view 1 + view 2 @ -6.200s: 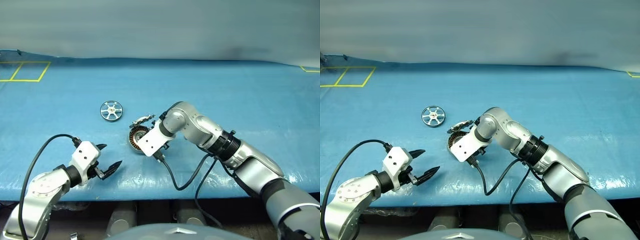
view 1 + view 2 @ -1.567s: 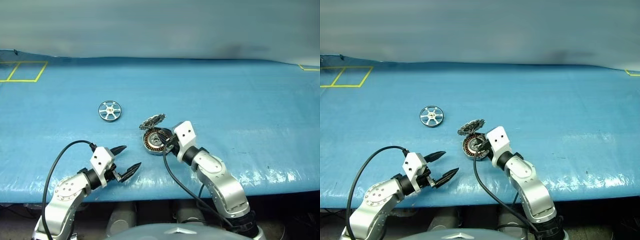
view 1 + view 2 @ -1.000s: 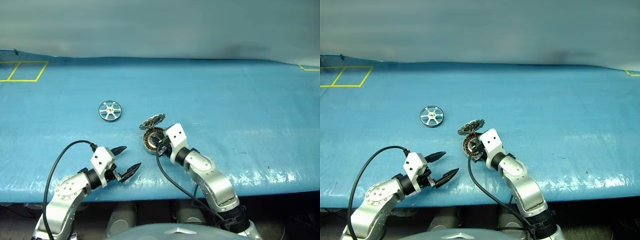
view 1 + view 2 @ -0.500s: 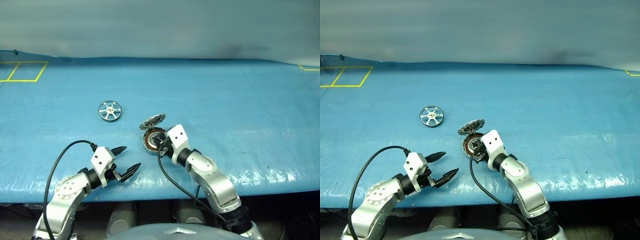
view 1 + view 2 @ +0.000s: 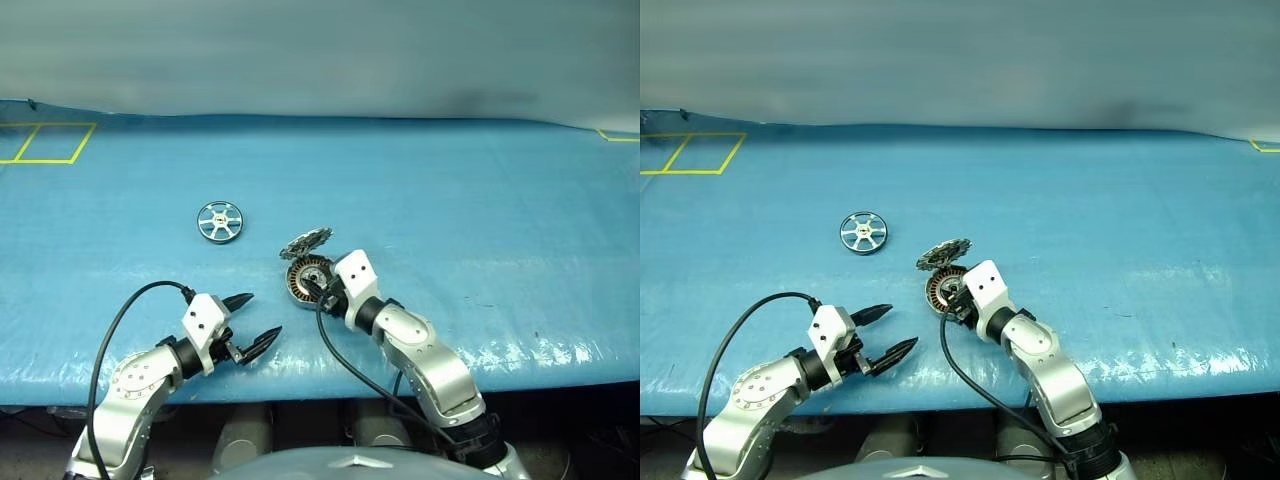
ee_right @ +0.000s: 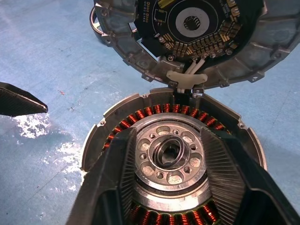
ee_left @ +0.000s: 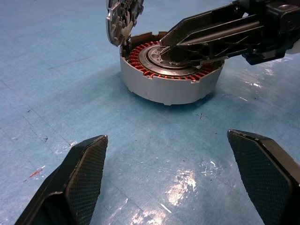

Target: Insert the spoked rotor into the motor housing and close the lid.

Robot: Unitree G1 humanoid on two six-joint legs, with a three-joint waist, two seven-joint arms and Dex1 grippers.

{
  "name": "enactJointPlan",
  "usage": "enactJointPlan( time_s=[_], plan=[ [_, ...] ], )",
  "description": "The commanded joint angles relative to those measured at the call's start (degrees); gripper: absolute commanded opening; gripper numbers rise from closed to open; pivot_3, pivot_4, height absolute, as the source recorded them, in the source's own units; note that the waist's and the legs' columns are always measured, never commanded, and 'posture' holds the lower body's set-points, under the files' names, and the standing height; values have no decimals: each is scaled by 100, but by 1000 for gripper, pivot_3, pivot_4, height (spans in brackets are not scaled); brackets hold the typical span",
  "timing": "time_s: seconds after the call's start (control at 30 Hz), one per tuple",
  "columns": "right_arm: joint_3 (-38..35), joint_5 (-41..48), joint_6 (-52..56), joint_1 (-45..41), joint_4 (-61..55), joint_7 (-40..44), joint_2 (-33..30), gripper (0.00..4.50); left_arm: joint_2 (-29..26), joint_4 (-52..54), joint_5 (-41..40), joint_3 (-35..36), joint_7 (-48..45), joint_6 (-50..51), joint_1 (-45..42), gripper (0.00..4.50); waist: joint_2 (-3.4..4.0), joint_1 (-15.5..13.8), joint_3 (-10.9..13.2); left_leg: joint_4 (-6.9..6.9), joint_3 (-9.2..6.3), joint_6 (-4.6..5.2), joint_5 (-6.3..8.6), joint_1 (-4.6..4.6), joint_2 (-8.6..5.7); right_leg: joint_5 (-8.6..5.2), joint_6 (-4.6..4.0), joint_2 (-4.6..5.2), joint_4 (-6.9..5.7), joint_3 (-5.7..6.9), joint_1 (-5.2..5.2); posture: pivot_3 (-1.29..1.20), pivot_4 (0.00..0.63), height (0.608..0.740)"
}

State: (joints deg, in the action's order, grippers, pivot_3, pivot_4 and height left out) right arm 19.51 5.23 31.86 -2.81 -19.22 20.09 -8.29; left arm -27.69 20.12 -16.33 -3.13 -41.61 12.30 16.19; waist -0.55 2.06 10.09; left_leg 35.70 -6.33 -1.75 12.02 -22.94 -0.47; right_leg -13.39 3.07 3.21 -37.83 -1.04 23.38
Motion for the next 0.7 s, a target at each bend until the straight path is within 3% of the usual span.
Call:
enactJointPlan(
  time_s=[0.03, 0.17, 0.5, 0.7],
  plan=[
    [-20, 141, 9, 6, -254, 23, 73, 3282, -32, 6, 6, -33, -44, -71, -32, 4500, 0, 0, 0, 0, 0, 0, 0, 0, 0, 0, 0, 0, 0, 0, 0, 0, 150, 740],
    [-132, 328, 97, -27, -543, 48, 118, 3113, -33, 6, 6, -37, -38, -69, -36, 4500, 0, 0, 0, 0, 0, 0, 0, 0, 0, 0, 0, 0, 0, 0, 0, 0, 150, 740],
    [199, 31, 701, -260, -1031, -74, -218, 47, -31, 14, 2, -49, -33, -69, -29, 4500, 0, 0, 0, 0, 0, 0, 0, -1, 0, 0, 0, 0, 0, 0, 1, 0, 150, 740],
    [523, -157, 1113, -465, -1101, -123, -316, 47, -25, 6, 105, -51, 20, -183, -20, 4500, 0, 0, 0, -1, -2, 0, 0, -1, 0, 0, 0, 0, 0, 1, 2, 0, 150, 740]
  ],
)
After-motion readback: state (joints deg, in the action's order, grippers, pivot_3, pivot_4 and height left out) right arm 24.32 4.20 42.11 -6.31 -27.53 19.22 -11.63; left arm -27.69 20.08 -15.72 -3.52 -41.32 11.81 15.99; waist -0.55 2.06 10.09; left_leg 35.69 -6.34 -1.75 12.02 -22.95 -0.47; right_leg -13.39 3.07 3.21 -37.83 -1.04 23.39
